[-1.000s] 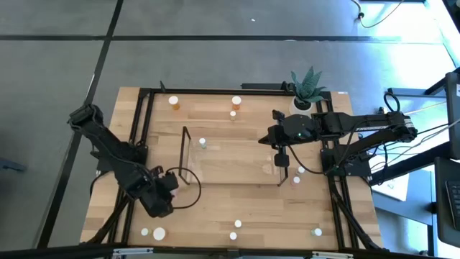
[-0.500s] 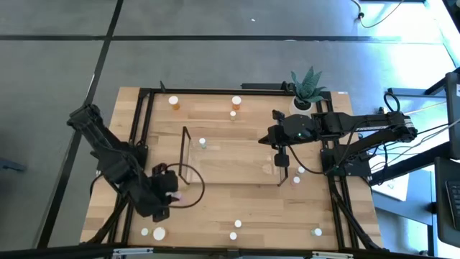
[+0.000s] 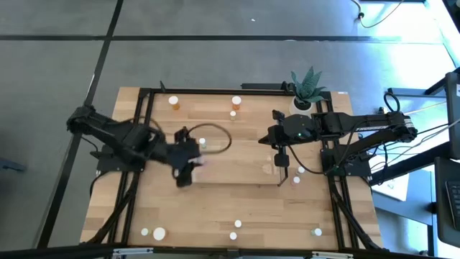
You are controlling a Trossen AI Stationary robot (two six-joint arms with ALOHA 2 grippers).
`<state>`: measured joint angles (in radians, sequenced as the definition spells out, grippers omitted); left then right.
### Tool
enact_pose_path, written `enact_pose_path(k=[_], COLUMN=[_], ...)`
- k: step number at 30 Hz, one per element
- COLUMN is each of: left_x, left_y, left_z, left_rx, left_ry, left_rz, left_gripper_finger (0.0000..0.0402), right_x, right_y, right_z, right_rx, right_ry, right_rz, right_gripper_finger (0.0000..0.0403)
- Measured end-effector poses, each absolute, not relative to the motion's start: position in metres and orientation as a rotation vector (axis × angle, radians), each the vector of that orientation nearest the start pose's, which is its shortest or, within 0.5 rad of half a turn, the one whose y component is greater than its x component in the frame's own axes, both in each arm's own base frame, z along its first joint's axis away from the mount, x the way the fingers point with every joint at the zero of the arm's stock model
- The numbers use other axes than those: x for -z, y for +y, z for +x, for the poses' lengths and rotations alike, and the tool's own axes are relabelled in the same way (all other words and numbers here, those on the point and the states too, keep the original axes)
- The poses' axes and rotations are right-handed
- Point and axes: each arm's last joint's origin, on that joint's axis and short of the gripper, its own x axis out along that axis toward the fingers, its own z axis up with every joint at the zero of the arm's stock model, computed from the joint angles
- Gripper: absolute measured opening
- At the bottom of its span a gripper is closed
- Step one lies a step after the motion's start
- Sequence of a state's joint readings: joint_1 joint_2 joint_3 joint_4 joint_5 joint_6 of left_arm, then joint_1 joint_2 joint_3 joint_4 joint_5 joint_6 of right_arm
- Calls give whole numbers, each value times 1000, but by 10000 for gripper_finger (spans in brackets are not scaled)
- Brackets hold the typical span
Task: Pick and place medicine bottles onto shelf by color
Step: Put the top left pink pill bottle on the shelf
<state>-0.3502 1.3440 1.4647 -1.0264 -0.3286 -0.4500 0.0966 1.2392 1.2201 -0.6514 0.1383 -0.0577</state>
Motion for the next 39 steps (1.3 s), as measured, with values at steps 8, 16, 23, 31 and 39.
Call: enact_pose_path(k=[8, 16, 23, 31, 39], left_x=[-360, -334, -303, -279, -262], left_y=[-42, -16, -5, 7, 21], left_z=[278, 312, 332, 347, 355], left_rx=[-192, -190, -230, -248, -280], left_ry=[873, 972, 1093, 1169, 1224], left_rz=[-18, 32, 33, 44, 16], left_gripper_finger=[105, 105, 105, 105, 105], right_x=[-349, -349, -349, -349, -349], right_y=[21, 21, 21, 21, 21], right_z=[255, 255, 255, 255, 255], right_rx=[21, 21, 21, 21, 21], right_ry=[663, 663, 663, 663, 663], right_rz=[-134, -133, -134, -134, -134], right_gripper_finger=[10, 10, 10, 10, 10])
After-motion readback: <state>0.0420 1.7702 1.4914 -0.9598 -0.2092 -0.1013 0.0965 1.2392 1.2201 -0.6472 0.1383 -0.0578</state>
